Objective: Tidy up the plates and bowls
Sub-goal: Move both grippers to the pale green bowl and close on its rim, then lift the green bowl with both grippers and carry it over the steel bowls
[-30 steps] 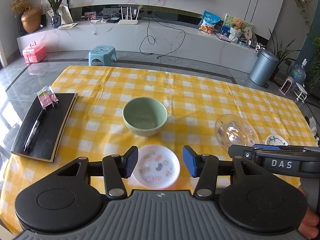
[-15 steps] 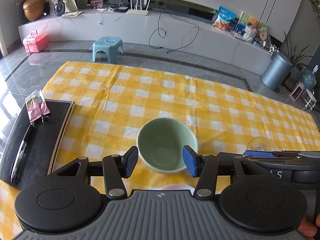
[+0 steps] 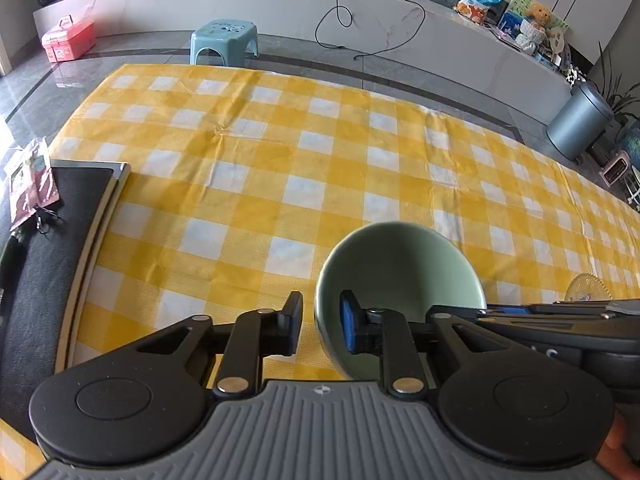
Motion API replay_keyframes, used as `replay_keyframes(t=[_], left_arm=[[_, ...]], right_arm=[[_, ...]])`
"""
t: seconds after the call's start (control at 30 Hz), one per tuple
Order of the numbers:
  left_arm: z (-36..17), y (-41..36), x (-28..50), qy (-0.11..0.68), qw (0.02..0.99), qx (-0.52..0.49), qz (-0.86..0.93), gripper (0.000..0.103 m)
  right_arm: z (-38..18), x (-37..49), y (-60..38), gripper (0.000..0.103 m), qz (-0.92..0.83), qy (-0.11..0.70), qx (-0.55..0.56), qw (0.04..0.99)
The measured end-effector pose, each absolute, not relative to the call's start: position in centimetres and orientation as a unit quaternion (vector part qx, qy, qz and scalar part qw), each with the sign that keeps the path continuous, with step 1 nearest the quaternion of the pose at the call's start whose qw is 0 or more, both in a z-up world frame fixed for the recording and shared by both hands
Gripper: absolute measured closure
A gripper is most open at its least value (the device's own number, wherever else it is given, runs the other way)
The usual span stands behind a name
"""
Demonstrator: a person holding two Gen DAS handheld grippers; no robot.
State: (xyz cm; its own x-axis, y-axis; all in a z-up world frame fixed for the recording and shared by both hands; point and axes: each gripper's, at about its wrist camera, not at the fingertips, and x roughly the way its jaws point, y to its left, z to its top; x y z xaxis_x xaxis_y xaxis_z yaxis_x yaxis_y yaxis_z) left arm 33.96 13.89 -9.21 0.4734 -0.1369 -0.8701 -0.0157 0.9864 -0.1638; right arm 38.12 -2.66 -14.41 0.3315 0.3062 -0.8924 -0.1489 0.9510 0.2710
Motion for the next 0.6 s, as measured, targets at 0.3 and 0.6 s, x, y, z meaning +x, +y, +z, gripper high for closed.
replay_keyframes(t=[0.3,0.6], left_arm=[[-9.6,13.1,33.9,0.511,0.857,-0.056,-0.038,0.090],[-7.7,13.2,32.7,0.505,0.860,-0.061,-0.038,0.093]], right_arm=[[-15.3,38.6,-2.4,0.093,0.139,0.570,0.091,0.804],[-14.2,37.6,-2.8,0.095,0.136,0.570,0.110,0.803]])
